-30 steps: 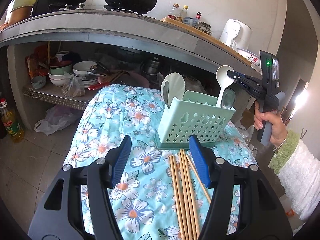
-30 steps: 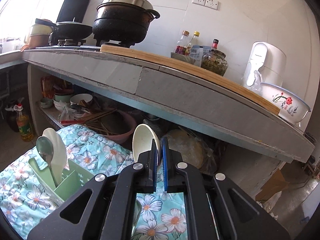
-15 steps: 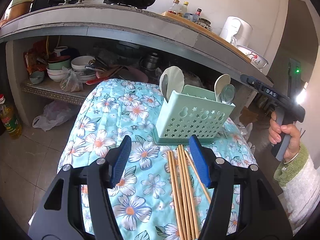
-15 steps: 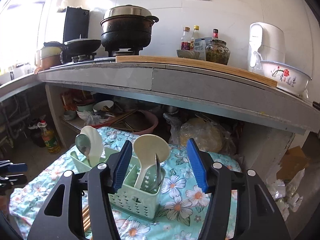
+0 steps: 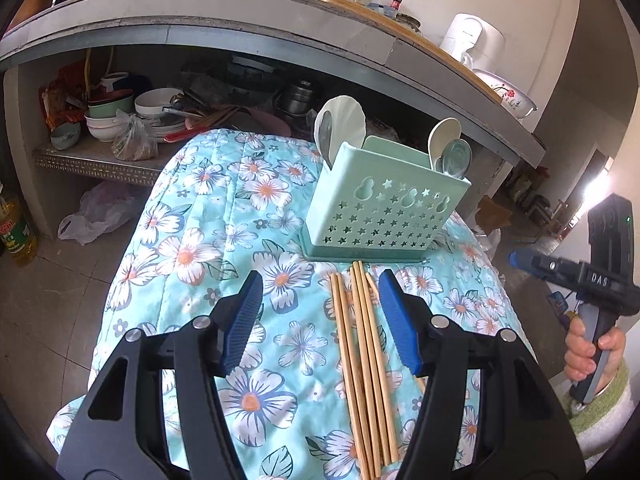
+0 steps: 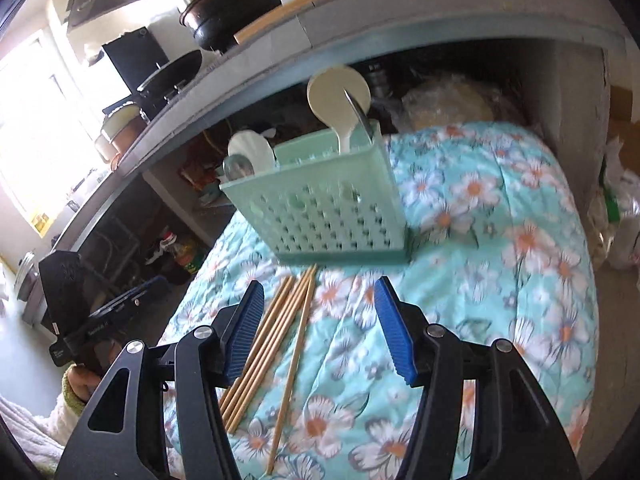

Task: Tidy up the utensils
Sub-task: 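Reach the left gripper to the bamboo chopsticks and grasp one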

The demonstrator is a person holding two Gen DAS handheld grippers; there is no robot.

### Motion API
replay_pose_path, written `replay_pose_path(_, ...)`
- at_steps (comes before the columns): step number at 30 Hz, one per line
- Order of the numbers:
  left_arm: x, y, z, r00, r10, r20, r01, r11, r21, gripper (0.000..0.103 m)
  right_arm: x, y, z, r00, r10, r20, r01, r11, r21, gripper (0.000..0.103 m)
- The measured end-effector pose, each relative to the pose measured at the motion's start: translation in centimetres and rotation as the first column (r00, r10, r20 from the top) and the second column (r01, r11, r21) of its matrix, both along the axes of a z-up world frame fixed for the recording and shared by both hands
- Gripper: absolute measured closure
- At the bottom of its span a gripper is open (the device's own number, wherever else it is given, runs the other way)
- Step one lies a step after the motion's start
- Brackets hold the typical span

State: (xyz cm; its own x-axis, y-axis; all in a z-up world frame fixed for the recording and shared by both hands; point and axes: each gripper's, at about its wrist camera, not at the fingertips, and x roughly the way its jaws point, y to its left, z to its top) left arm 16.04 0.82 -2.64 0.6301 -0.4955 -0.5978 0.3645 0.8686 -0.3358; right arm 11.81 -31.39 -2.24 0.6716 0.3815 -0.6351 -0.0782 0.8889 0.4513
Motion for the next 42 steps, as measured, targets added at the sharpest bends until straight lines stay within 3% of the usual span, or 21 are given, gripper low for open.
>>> replay_pose_path(7,0.4,-1.3,-2.6,0.991,-0.066,-0.116,0.063,0.998,-0.024,0.048,-2.2,0.7,-5.9,0.991,-0.028,-0.133,0.045,0.991,0.127,0.047)
replay_pose_path(10,1.0,-2.3,-3.9,0.976,-0.111,-0.187,0.105,0.994,-0.045,0.056,-2.1,1.1,-6.9,0.987,-0.017,-0.158,0.04,0.989,0.145,0.047)
replay_pose_path(15,2.9,-3.6,-6.6,0.935,-0.144,-0.325,0.117,0.988,-0.101,0.074,-1.8,1.9,-7.6,0.984,0.002,-0.177,0.024,0.989,0.145,0.047)
replay_pose_path(23,5.7,-3.7,-10.3,0.846,-0.172,-0.505,0.057,0.97,-0.234,0.087,-1.4,2.1,-7.6,0.983,0.014,-0.181,0.01,0.991,0.13,0.047)
replay_pose_path(31,7.0,-4.0,-12.1,0.799,-0.186,-0.571,0.003,0.952,-0.306,0.093,-1.4,1.4,-8.2,0.981,0.007,-0.192,0.021,0.99,0.139,0.047)
replay_pose_path(42,7.0,-2.9,-12.8,0.794,-0.188,-0.578,-0.036,0.935,-0.354,0.097,-1.5,1.0,-8.6,0.979,-0.003,-0.202,0.034,0.988,0.15,0.047)
